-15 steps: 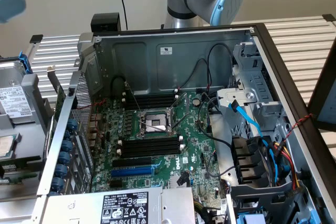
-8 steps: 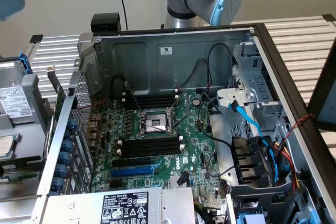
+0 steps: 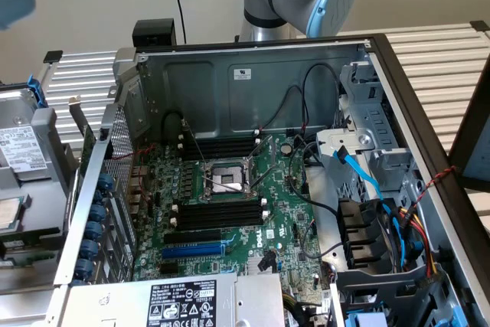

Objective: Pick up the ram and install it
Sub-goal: 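Reach for the ram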

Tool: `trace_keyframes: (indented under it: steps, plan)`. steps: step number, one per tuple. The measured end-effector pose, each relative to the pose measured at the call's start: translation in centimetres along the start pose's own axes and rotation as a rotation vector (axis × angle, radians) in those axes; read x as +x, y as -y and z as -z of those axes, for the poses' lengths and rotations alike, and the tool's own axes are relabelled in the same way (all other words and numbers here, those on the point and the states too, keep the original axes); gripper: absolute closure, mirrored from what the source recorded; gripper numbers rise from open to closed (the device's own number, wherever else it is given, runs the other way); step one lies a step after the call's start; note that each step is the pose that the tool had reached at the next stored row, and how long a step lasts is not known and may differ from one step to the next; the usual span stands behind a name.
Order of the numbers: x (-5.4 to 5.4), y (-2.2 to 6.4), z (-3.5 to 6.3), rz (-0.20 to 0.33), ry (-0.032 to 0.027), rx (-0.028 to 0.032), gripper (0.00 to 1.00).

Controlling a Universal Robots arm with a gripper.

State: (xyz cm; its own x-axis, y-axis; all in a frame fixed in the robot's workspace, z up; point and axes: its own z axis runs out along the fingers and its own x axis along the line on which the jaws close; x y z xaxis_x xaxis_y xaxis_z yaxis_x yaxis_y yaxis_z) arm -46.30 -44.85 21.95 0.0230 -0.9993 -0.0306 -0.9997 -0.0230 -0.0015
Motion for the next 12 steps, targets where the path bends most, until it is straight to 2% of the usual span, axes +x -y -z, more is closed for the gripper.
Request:
trace_keyframes:
  steps: [2,3,12]
  plan:
    - [0.00,-0.01,-0.02,0.001,-0.0090,0.0105,0.88]
    - [0.00,-0.01,-0.02,0.001,-0.0111,0.0131,0.88]
    - [0.01,-0.02,-0.01,0.001,-0.0118,0.0141,0.88]
